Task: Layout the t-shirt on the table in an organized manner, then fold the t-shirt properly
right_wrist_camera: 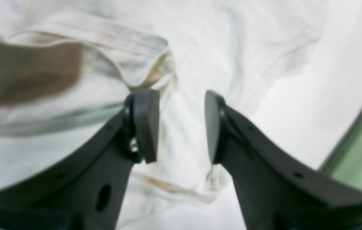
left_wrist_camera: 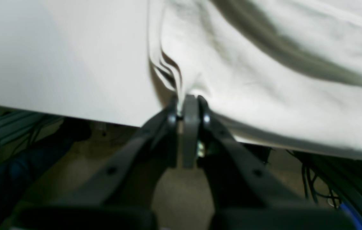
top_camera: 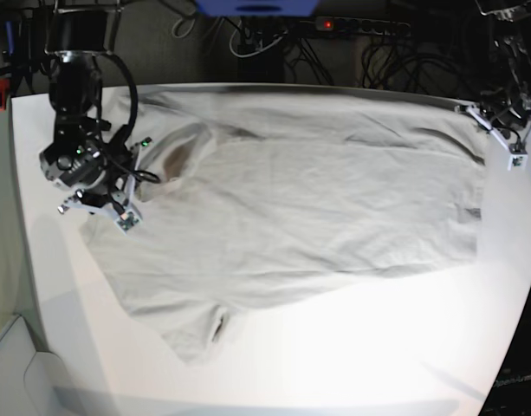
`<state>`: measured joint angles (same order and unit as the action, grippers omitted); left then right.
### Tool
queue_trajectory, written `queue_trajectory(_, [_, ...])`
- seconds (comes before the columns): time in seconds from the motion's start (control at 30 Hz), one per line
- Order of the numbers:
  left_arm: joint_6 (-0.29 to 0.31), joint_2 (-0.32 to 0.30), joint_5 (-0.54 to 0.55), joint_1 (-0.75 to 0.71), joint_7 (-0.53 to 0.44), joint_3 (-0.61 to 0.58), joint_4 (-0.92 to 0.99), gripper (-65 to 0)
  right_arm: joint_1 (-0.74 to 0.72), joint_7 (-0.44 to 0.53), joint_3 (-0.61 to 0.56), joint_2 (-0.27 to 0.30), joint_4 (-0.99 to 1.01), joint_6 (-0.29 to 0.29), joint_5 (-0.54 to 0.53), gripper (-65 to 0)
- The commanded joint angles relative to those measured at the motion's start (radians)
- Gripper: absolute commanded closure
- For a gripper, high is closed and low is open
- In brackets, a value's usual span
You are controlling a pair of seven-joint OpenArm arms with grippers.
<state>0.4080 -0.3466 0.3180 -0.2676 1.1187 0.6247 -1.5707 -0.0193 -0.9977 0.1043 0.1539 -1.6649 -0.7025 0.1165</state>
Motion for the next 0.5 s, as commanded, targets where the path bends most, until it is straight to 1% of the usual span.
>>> queue_trajectory(0.0, [-0.004, -0.016, 0.000, 0.006, -0.009, 0.007, -0.013, -0.5, -0.026, 0.010, 0.002, -0.001, 0.002, 0.004, -0.004, -24.5])
queue_trajectory(0.17, [-0.004, -0.016, 0.000, 0.008, -0.010, 0.007, -0.013, -0.5, -0.060, 0.012, -0.004, -0.015, 0.045, 0.004, -0.004, -24.5])
queue_trajectory(0.37, [-0.004, -0.016, 0.000, 0.009, -0.009, 0.007, -0.013, -0.5, -0.061, 0.013, -0.090, -0.026, 0.045, 0.004, -0.001, -24.5])
queue_trajectory(0.47, [-0.004, -0.016, 0.000, 0.009, -0.009, 0.007, -0.013, -0.5, -0.061, 0.013, -0.111, -0.027, 0.067, 0.004, -0.002, -24.5])
